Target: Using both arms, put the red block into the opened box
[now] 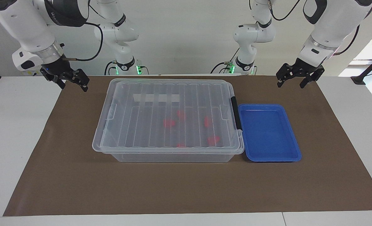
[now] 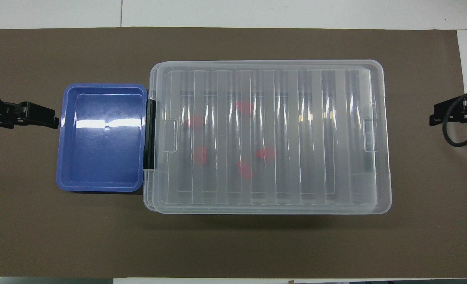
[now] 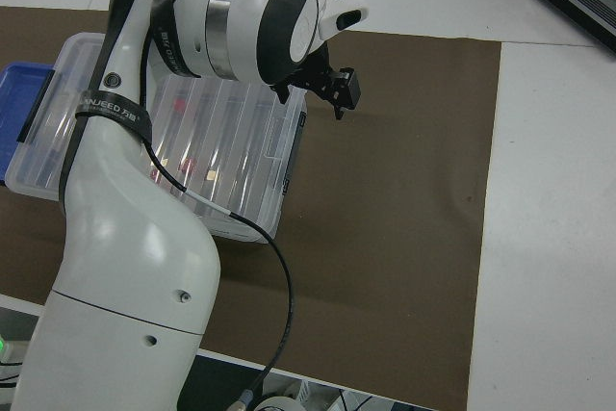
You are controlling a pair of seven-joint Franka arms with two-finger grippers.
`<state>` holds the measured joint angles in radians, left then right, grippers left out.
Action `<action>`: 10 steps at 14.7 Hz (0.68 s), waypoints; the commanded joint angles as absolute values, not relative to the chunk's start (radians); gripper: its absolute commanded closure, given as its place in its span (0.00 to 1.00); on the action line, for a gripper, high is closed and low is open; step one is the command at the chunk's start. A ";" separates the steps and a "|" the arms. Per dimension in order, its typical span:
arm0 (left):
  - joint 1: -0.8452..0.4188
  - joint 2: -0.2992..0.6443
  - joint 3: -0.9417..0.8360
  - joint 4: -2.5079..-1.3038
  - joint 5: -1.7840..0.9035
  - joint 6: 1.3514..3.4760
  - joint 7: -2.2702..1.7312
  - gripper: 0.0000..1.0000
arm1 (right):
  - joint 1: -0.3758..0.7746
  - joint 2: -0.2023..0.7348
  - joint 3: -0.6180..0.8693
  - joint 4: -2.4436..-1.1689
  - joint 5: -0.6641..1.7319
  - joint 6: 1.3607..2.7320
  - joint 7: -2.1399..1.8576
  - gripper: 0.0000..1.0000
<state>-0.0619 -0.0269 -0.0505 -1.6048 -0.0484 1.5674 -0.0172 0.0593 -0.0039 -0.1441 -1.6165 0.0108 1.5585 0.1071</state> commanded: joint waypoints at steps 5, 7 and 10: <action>-0.072 -0.038 -0.040 -1.608 -0.037 1.551 -0.011 0.00 | 0.055 0.008 -0.137 -1.600 0.018 1.575 0.120 0.00; -0.072 -0.038 -0.040 -1.608 -0.037 1.551 -0.011 0.00 | 0.057 0.006 -0.135 -1.600 0.014 1.574 0.120 0.00; -0.071 -0.038 -0.040 -1.608 -0.037 1.551 -0.011 0.00 | 0.057 0.006 -0.135 -1.600 0.014 1.575 0.120 0.00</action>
